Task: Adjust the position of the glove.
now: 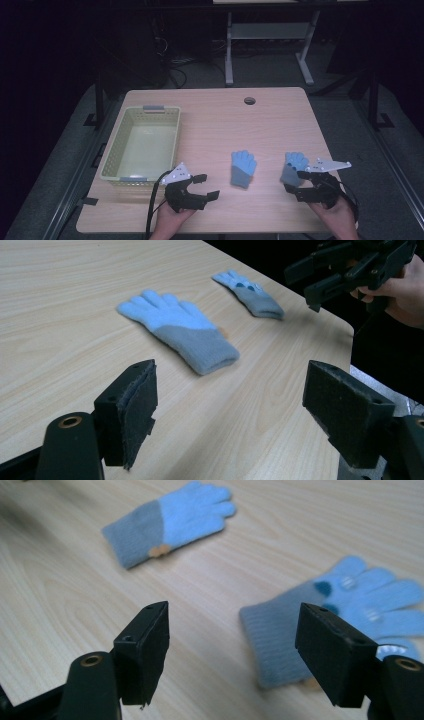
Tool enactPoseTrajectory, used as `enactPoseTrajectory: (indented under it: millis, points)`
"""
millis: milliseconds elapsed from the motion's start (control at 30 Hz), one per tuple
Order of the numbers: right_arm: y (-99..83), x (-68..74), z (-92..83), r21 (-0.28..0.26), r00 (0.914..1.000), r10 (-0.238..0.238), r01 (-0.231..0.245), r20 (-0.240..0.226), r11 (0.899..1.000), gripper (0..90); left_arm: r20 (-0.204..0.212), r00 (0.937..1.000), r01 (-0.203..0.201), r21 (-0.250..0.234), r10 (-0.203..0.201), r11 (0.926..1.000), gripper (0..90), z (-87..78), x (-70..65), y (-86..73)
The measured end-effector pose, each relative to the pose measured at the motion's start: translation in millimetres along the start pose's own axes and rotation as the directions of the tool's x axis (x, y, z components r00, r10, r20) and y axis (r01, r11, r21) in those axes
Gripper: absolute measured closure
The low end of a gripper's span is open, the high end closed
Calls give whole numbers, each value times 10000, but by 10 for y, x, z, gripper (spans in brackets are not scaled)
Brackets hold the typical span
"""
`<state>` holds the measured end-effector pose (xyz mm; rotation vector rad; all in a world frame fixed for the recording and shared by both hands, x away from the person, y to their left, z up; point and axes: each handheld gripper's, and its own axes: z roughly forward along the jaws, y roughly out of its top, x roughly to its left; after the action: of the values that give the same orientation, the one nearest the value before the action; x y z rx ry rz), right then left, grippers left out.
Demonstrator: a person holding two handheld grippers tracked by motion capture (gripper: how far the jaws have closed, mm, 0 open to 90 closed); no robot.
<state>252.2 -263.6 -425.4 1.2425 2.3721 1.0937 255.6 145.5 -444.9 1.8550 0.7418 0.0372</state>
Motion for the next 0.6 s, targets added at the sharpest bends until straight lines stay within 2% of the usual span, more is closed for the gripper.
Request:
enactPoseTrajectory:
  millis: [133, 200, 400, 500, 600]
  points:
    - [95, -46, -6, 97, 9999, 110, -111, 57, 9999, 284, 89, 9999, 126, -168, -125, 9998, 214, -20, 13, 15]
    - [147, -63, 3, 161, 9999, 104, -106, 97, 9998, 281, 89, 9999, 52, -237, -50, 9997, 214, -38, 6, 27]
    - [308, -99, -3, 478, 9994, -117, 102, 311, 9988, 282, 179, 9998, 106, -257, -101, 9996, 215, -41, -5, 28]
    - [380, -147, -5, 565, 9992, -101, 79, 390, 9984, 285, 212, 9998, -63, -252, 68, 9997, 215, -54, -22, 40]
    - [430, -194, -5, 672, 9992, -62, 34, 406, 9977, 293, 222, 9997, -53, -301, 60, 9995, 215, -54, -30, 39]
